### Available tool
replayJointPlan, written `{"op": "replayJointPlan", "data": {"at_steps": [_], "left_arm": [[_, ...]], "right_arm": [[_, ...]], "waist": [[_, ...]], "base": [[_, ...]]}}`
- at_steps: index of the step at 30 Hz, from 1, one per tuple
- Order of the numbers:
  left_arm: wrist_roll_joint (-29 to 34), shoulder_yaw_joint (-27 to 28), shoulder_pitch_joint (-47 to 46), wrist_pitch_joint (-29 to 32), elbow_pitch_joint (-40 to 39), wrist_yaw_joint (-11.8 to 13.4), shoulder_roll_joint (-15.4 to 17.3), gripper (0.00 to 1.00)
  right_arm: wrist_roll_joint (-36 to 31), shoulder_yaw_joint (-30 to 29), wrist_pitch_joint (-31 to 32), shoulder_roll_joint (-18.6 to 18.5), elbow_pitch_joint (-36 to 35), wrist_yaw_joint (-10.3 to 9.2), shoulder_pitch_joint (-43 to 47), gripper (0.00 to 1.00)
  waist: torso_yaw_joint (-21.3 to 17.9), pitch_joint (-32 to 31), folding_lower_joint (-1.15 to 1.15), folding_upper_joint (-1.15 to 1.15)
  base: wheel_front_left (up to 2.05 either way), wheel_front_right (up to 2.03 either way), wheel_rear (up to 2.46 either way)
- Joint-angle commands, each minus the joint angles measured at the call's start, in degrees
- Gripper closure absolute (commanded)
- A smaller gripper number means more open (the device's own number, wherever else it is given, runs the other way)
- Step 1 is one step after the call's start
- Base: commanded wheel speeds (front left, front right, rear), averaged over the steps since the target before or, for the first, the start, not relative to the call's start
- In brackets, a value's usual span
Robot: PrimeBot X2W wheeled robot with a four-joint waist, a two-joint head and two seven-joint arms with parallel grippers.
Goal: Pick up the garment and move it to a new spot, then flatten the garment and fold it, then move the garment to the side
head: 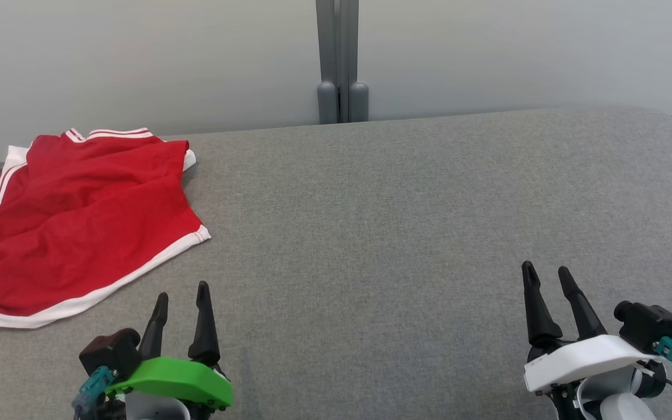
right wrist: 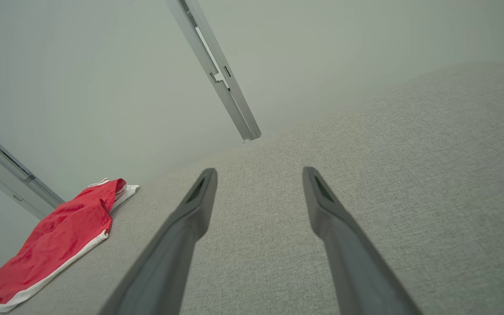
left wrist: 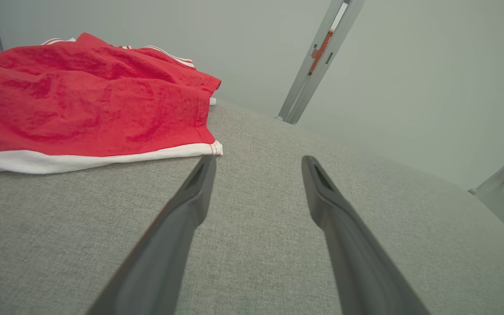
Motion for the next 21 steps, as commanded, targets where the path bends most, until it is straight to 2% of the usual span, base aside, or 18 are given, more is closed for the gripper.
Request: {"op": "replayJointPlan", "data": {"at_steps": [1,21], "left_arm": [[1.6,-0.2,-0.4,-0.6,-0.2,0.4,0.5,0.0],[9.9,-2.2,-0.7,-3.1,1.1,2.2,0.6,0.0]], "right_arm": [[-1.8,0.2,-0.6,-0.3,-0.2,0.16,0.4,0.0],[-11.9,0.5,-3.1,-0.4,1.2,0.17,-0.4,0.0]], "waist": [[0.0,0.0,0.0,0.0],[0.3,0.2,0.0,0.0]], "base": [[0.0,0.0,0.0],[0.0,0.0,0.0]]}}
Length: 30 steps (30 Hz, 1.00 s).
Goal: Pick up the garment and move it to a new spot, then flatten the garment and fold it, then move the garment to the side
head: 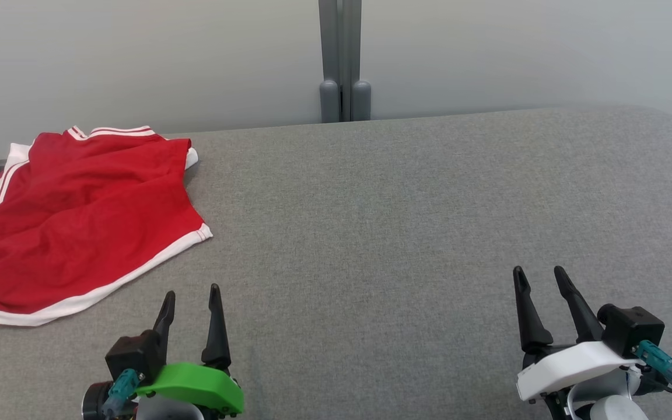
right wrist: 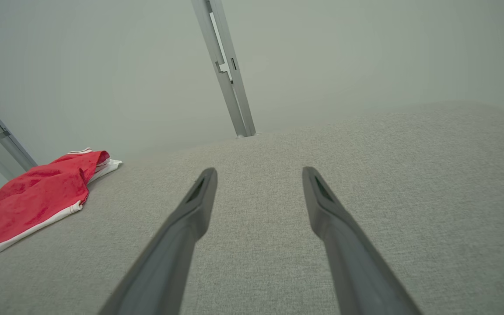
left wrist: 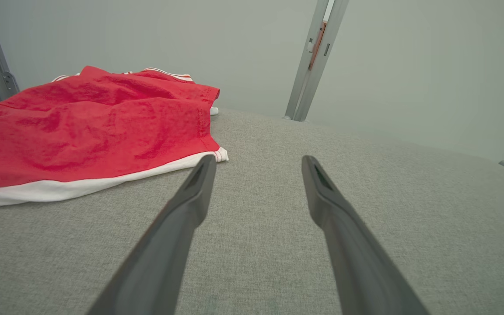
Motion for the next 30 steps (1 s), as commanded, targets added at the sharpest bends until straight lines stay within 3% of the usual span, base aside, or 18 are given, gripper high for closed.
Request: {"op": "replayJointPlan", "data": {"at_steps": [1,25,30], "left_arm": [[1.4,-0.1,-0.7,-0.6,-0.1,0.4,0.5,0.0],[8.0,-1.6,-1.2,-3.1,2.3,2.4,0.5,0.0],[7.4,-1.3,-1.2,-2.9,2.6,2.3,0.5,0.0]], "right_arm": [[-1.4,0.0,-0.7,-0.3,0.0,0.15,-0.3,0.0],[-10.9,-0.2,-3.1,-0.4,-0.2,0.11,1.0,0.0],[-10.4,-0.4,-3.0,-0.4,-0.1,0.11,1.0,0.0]], "waist": [[0.0,0.0,0.0,0.0],[0.1,0.0,0.0,0.0],[0.1,0.1,0.0,0.0]], "base": [[0.0,0.0,0.0],[0.0,0.0,0.0],[0.0,0.0,0.0]]}}
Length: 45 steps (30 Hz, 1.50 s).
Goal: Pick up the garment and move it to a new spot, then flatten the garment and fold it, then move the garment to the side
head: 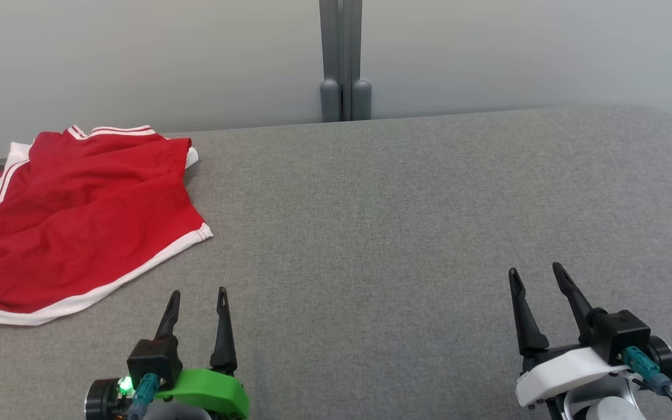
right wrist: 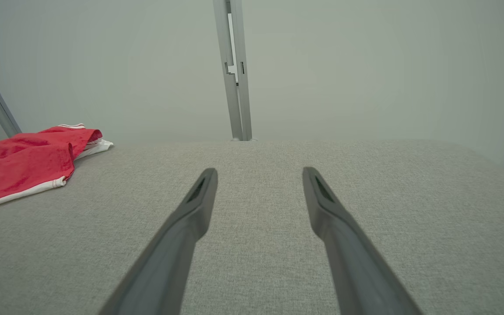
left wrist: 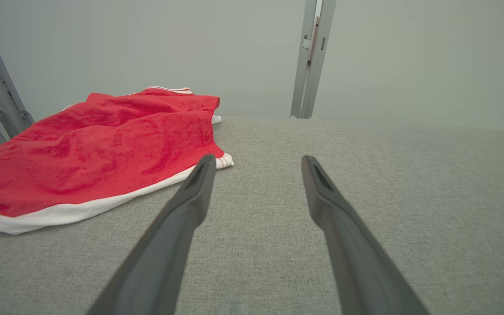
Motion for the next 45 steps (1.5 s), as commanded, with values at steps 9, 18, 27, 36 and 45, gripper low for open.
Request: {"op": "replayJointPlan", "data": {"at_steps": [9,18,27,36,45], "left_arm": [[-0.4,0.2,-0.7,0.0,0.2,0.3,0.4,0.0],[-0.3,0.5,-1.0,0.0,0.2,0.2,0.4,0.0],[0.8,2.4,-0.6,0.0,-0.2,0.5,0.4,0.0],[1.3,4.9,0.6,0.0,-0.5,0.5,0.4,0.0],[1.4,5.8,1.7,0.0,-1.0,0.1,0.4,0.0]], "right_arm": [[0.0,-0.1,-0.2,-0.2,-0.1,0.01,0.8,0.0],[0.4,-0.6,-0.2,-0.2,-0.5,0.01,1.2,0.0],[0.2,-0.9,-0.2,-0.2,-1.4,0.01,1.6,0.0],[0.4,0.1,-0.2,-0.2,-1.0,0.01,1.4,0.0],[0.3,1.3,-0.2,-0.2,-0.7,0.01,1.9,0.0]], "waist": [[0.0,0.1,0.0,0.0],[3.0,0.0,0.0,0.0],[13.5,0.3,0.0,0.0],[23.5,0.3,0.0,0.0],[28.1,-0.2,0.0,0.0]], "base": [[0.0,0.0,0.0],[0.0,0.0,0.0],[0.0,0.0,0.0],[0.0,0.0,0.0],[0.0,0.0,0.0]]}}
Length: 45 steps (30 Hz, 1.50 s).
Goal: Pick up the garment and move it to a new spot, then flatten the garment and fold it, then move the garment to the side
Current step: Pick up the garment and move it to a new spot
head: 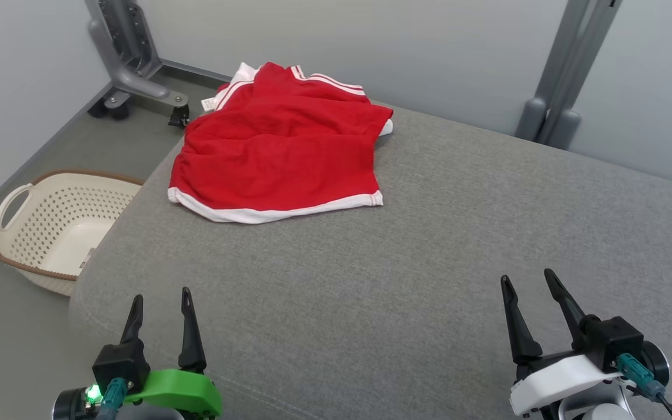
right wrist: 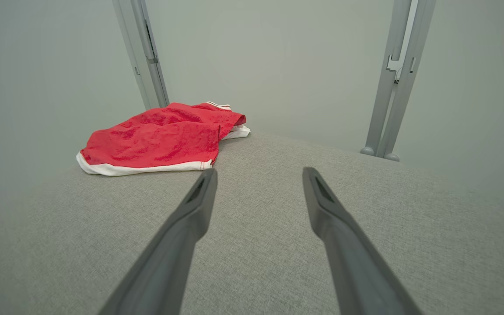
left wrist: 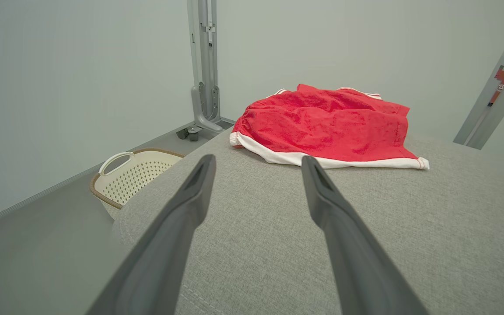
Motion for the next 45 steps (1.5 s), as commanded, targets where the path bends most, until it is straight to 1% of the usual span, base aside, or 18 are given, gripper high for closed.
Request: {"op": "replayJointPlan", "data": {"at_steps": [1,10,13,17,20,23,26,29,32,36,40,45], "left_arm": [[0.4,0.3,1.0,0.0,-0.3,-0.2,0.3,0.0],[0.4,2.0,1.8,0.0,-0.6,0.0,0.3,0.0],[0.8,4.2,-0.4,0.0,-1.1,-0.2,1.5,0.0],[1.9,6.8,-5.8,0.0,-1.9,-1.1,4.7,0.0],[2.9,8.5,-11.9,0.1,0.3,-2.1,9.1,0.0],[3.7,8.7,-19.1,1.6,3.2,-3.5,12.9,0.0],[2.7,9.2,-25.5,5.8,8.1,-5.2,16.1,0.0],[1.0,9.7,-31.1,10.8,14.1,-6.9,17.9,0.0],[-1.0,10.2,-35.6,15.7,20.9,-8.3,18.6,0.0],[-2.8,9.7,-39.0,19.6,27.9,-9.7,17.7,0.0],[-3.8,9.4,-40.8,20.2,32.9,-10.3,17.0,0.0],[-4.5,8.8,-42.1,21.2,38.1,-10.8,15.8,0.0]], "right_arm": [[-0.2,0.3,-0.2,-0.2,0.2,0.01,0.6,0.0],[-1.2,-0.1,-0.2,-0.2,-0.2,0.01,1.5,0.0],[-2.3,-0.2,-0.2,-0.2,-0.8,0.01,0.9,0.0],[-4.5,-1.2,-0.2,-0.3,-2.1,0.01,-0.9,0.0],[-6.2,-1.4,-0.2,-0.2,-3.0,0.01,-2.1,0.0],[-7.8,-1.5,-0.2,-0.3,-3.8,0.01,-3.4,0.0],[-9.3,-1.3,-0.2,-0.3,-4.4,0.01,-4.7,0.0],[-10.3,-1.3,-0.2,-0.2,-4.9,0.01,-5.7,0.0],[-11.3,-1.3,-0.2,-0.2,-5.5,0.01,-6.4,0.0],[-12.2,-1.9,-0.2,-0.2,-6.3,0.01,-7.1,0.0],[-12.4,-2.2,-0.2,-0.2,-7.2,0.01,-7.7,0.0],[-12.2,-2.6,-0.2,-0.2,-7.7,0.01,-7.7,0.0]], "waist": [[2.3,-0.2,0.0,0.0],[2.1,0.9,0.0,0.0],[0.9,2.9,0.0,0.0],[-1.2,6.5,0.0,0.0],[-3.1,9.6,0.0,0.0],[-5.0,12.2,0.0,0.0],[-7.3,15.2,0.0,0.0],[-9.2,17.7,0.0,0.0],[-11.1,20.1,0.0,0.0],[-13.0,22.8,0.0,0.0],[-14.4,24.9,0.0,0.0],[-15.2,26.3,0.0,0.0]], "base": [[0.0,0.0,0.0],[0.0,0.0,0.0],[0.0,0.0,0.0],[0.0,0.0,0.0],[0.0,0.0,0.0],[0.0,0.0,0.0],[0.0,0.0,0.0],[0.0,0.0,0.0],[0.0,0.0,0.0],[0.0,0.0,0.0],[0.0,0.0,0.0],[0.0,0.0,0.0]]}}
